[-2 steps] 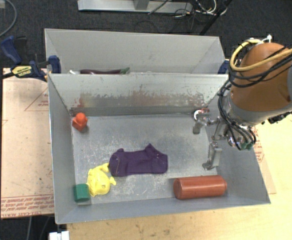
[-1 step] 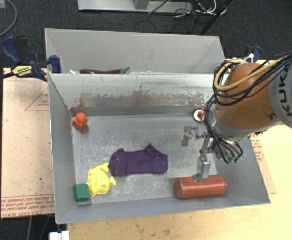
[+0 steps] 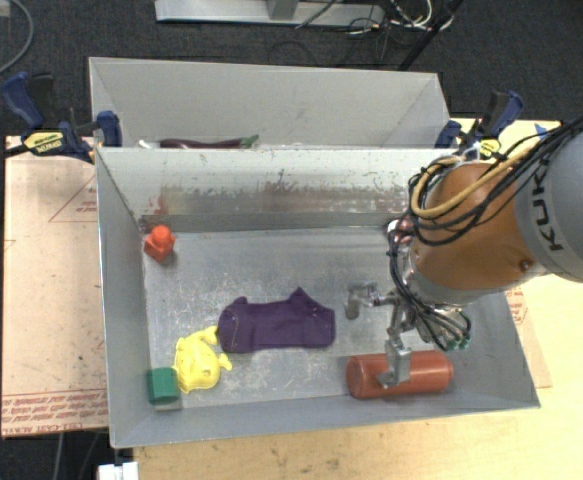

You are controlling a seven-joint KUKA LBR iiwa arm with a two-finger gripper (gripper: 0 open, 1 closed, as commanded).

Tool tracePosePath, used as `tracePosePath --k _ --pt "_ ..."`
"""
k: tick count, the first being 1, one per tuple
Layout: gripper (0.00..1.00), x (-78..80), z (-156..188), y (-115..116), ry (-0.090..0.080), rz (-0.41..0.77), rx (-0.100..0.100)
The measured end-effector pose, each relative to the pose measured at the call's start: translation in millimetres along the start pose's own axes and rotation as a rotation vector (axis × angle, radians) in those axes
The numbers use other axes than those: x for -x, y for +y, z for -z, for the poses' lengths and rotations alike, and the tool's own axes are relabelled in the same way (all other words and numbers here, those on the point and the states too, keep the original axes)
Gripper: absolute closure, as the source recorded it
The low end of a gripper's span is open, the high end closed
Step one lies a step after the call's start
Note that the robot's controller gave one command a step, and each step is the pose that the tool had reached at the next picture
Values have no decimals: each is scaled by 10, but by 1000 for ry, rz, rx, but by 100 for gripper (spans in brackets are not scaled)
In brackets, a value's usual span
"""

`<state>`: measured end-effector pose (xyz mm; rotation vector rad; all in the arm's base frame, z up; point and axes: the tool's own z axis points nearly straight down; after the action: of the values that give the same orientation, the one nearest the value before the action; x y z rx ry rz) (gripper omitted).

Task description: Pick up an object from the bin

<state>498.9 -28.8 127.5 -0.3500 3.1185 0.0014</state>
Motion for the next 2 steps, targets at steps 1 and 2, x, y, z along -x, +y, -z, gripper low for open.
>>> tracePosePath --k 1,2 --pt "100 1 -490 -221 -20 -7 0" --pt "100 1 -491 -221 -20 -7 0"
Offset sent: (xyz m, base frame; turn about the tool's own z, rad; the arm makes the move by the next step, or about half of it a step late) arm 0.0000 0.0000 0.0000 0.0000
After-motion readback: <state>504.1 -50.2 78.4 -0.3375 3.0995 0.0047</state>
